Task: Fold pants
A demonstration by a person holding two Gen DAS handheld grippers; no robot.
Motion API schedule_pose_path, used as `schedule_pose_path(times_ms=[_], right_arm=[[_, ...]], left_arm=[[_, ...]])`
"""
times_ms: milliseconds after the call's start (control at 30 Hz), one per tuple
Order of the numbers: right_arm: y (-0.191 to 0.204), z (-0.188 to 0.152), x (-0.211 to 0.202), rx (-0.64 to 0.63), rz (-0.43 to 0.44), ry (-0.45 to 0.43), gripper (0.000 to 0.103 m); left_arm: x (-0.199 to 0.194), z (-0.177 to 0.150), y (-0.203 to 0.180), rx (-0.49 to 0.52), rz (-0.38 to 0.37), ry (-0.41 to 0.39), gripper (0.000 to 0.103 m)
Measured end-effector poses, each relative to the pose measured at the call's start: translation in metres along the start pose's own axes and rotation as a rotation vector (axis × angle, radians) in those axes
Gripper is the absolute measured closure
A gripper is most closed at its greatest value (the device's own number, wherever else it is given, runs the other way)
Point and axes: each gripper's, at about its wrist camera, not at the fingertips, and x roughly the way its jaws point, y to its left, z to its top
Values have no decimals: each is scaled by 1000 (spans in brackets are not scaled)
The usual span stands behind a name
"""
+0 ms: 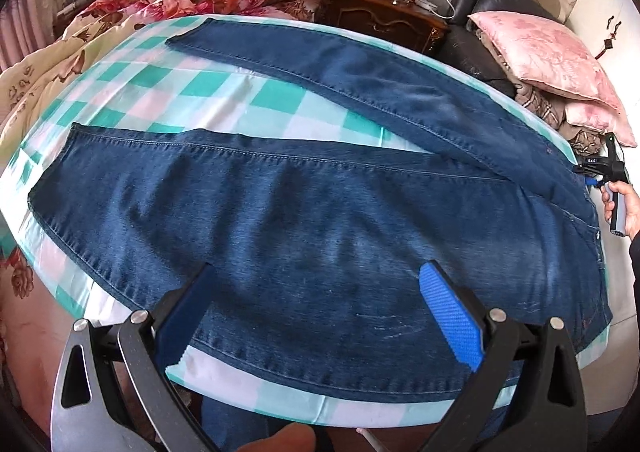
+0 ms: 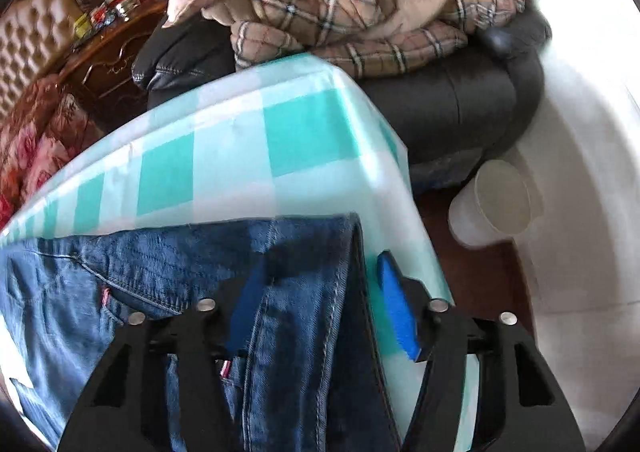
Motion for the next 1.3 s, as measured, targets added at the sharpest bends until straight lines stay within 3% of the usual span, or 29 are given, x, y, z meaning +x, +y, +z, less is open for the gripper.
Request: schedule_pose_path(times_ms=[67, 167, 267, 367, 500, 600, 700, 767, 900, 1067, 1133, 1200, 1300], right_arm=[[4, 1, -5, -6, 18, -14, 88], [19, -9, -41, -73, 6, -122, 90], [29, -35, -109, -97, 142, -274, 90], [37, -97, -192, -147, 301, -430, 91], [26, -197, -249, -179, 443, -498, 91], [6, -274, -248, -134, 547, -433, 91], [-8, -332, -221, -65, 571, -315, 91], [-15, -352, -199, -14, 567, -252, 91], [-15, -362, -184, 50, 560, -208, 91], [-15, -349, -190, 74, 557, -217, 91], [-19, -346, -188, 81, 554, -220, 91], [-21, -342, -187, 92, 554, -221, 91], [-24, -338, -186, 99, 553, -221, 91]], left_arm=[[0, 0, 0, -5, 0, 3, 2], [-6, 0, -1, -2, -8, -9, 2], [-14, -3, -4, 8, -10, -24, 2], [-24, -6, -6, 9, -26, -43, 2], [-38, -10, -7, 17, -51, -72, 2], [-44, -10, -3, 13, -69, -83, 2], [-44, -6, 8, -19, -107, -80, 2], [-36, 3, 20, -61, -155, -65, 2], [0, 43, 46, -169, -287, -17, 9], [60, 113, 76, -334, -439, 6, 46], [87, 143, 84, -399, -488, 10, 53], [109, 169, 91, -447, -506, 13, 57], [144, 207, 103, -503, -459, 15, 62]])
